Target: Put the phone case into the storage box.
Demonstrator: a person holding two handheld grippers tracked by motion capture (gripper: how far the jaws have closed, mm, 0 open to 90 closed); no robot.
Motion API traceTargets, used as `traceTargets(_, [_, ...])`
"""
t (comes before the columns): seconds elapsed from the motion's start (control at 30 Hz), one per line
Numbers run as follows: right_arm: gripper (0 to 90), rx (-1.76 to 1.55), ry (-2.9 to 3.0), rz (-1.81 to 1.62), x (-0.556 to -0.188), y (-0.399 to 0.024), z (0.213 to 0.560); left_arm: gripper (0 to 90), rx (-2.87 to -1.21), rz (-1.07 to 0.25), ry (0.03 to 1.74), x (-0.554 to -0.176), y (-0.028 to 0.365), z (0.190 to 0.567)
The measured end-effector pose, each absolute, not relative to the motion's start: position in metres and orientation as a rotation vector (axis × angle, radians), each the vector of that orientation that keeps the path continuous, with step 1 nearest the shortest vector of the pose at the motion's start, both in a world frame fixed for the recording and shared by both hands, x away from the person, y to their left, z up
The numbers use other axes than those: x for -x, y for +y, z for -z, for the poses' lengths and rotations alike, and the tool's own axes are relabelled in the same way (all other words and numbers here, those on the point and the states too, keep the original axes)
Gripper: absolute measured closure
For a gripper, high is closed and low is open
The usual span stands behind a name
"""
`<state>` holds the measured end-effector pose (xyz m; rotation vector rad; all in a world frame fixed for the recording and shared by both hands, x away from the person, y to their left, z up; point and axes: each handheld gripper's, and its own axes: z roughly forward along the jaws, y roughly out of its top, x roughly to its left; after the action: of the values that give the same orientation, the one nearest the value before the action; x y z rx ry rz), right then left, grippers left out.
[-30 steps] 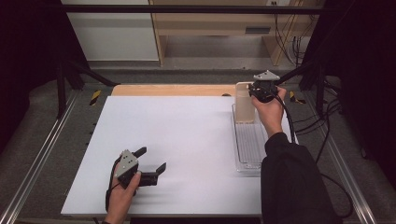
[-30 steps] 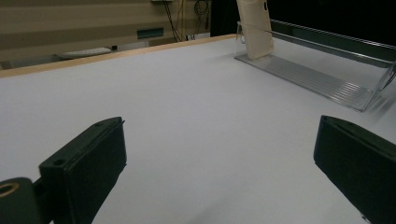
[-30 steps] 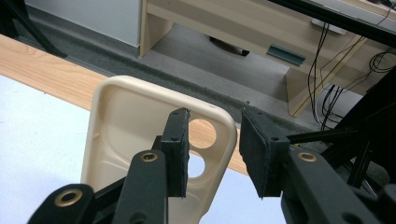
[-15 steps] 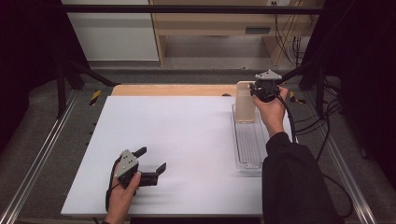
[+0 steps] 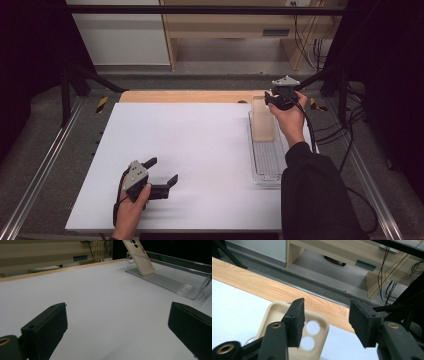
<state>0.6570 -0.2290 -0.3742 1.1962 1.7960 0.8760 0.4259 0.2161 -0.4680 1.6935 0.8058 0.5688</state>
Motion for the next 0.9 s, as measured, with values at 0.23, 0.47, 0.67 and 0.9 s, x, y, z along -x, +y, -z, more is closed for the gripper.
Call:
traceTargets(0.23, [33.4, -1.210, 1.768, -0.883, -0.655, -0.229, 0.370, 2.3, -1.690, -0.570, 0.808, -0.426, 0.217, 0.468])
traceTargets(0.47, [20.5, -1.239, 1.782, -0.895, -0.652, -0.229, 0.367, 2.2, -1.687, -0.577, 0.805, -0.426, 0.218, 0.467])
traceTargets(0.67, [13.6, -1.257, 1.792, -0.903, -0.650, -0.231, 0.365, 2.1, -1.682, -0.589, 0.808, -0.426, 0.221, 0.465])
traceTargets(0.9, [11.1, -1.261, 1.799, -0.927, -0.648, -0.229, 0.362, 2.0, -1.680, -0.607, 0.810, -0.426, 0.225, 0.463])
